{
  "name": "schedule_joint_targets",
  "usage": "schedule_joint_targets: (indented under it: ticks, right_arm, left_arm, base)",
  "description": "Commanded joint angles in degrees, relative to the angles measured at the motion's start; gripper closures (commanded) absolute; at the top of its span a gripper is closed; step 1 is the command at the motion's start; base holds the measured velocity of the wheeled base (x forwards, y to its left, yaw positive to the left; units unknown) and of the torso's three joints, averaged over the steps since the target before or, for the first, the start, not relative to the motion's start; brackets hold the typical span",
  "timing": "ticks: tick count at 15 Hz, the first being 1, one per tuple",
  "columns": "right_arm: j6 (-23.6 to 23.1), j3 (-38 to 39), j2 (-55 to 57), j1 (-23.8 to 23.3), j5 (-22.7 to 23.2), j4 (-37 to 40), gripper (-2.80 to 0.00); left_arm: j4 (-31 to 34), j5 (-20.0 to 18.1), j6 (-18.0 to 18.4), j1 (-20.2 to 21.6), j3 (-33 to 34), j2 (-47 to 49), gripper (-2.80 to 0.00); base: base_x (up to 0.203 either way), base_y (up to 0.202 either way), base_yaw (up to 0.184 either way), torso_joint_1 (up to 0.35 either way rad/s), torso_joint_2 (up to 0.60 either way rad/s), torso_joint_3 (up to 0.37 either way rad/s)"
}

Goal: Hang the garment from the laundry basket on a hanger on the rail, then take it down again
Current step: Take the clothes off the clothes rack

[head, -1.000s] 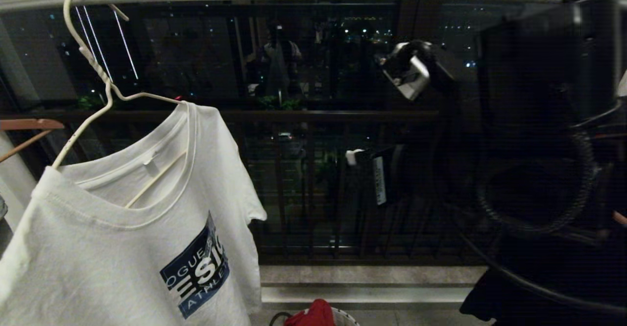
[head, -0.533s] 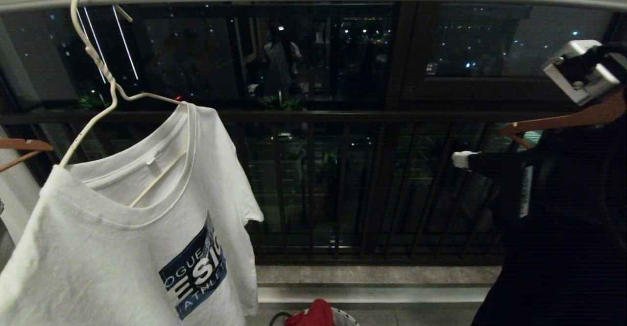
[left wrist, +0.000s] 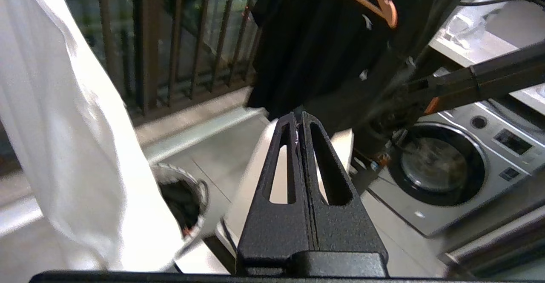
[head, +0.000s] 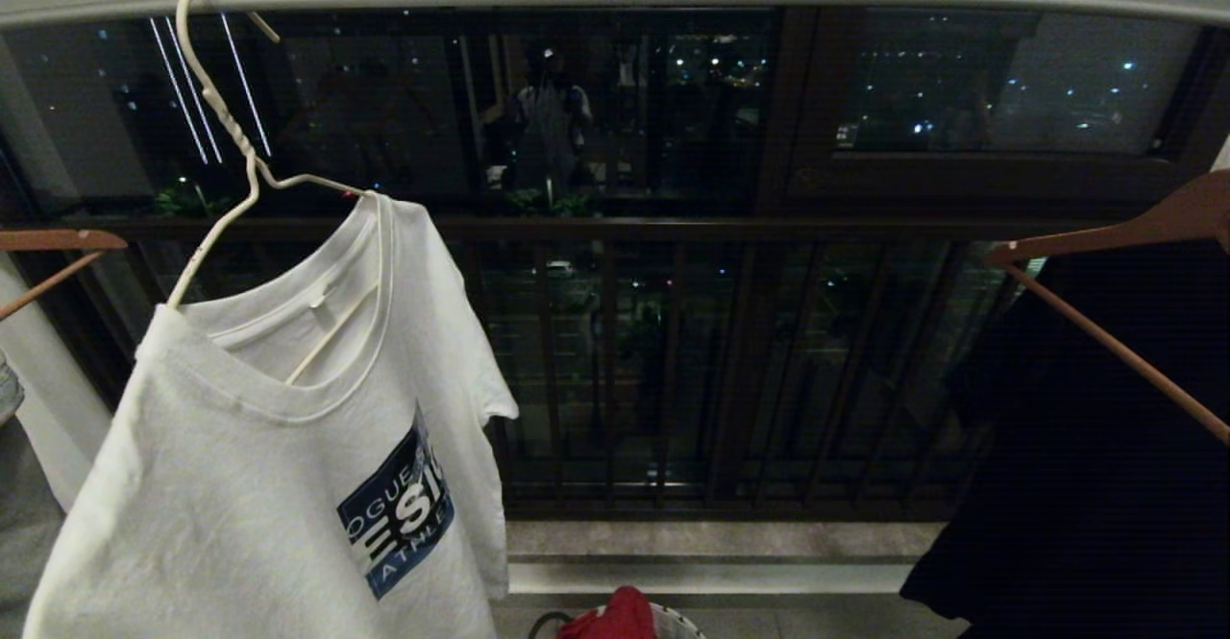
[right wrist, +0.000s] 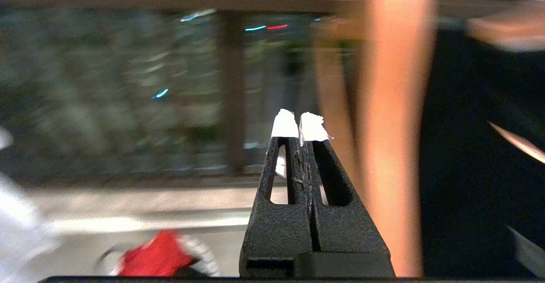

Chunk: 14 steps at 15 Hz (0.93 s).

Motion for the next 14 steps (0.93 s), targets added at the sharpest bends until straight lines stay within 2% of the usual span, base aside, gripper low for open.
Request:
schedule_joint_targets:
  ticks: [1,2,5,8,10,12,14]
  right_arm:
    - [0.0,1.4,-9.0,-3.6,-2.4,3.4,0.00]
    - [0.0,1.6,-11.7,-5.0,-3.0,5.3,0.00]
    - [0.0,1.9,-19.2,-8.6,-3.8,10.4,0.00]
    - [0.0,2.6,-25.2,-10.8,-4.1,17.9,0.00]
    - [0.0,3.3,-27.4,-11.9,-4.3,21.9,0.00]
    - [-0.1,4.1,-29.2,-13.7,-4.3,22.9,0.00]
    - [-0.1,5.2,-32.1,-14.1,-4.3,24.9,0.00]
  left_arm:
    - [2.6,0.1,-0.2,0.3,-0.3,-3.3,0.00]
    - [2.7,1.0,-0.5,0.7,-0.3,-4.4,0.00]
    - [2.3,7.1,-0.4,1.1,0.3,-7.4,0.00]
    - [-0.2,9.2,-0.3,1.2,2.7,-11.3,0.00]
    - [-0.9,13.5,-0.2,1.9,2.8,-11.9,0.00]
    - [-1.0,13.8,0.1,1.9,4.5,-13.3,0.00]
    - [-1.0,15.2,3.0,1.9,8.0,-14.8,0.00]
  base:
    - [0.000,0.000,0.000,0.000,0.00,0.000]
    - [0.000,0.000,0.000,0.000,0.00,0.000]
    - [0.000,0.000,0.000,0.000,0.00,0.000]
    - [0.000,0.000,0.000,0.000,0.00,0.000]
    - [0.000,0.000,0.000,0.000,0.00,0.000]
    - [0.000,0.000,0.000,0.000,0.00,0.000]
    - [0.000,0.000,0.000,0.000,0.00,0.000]
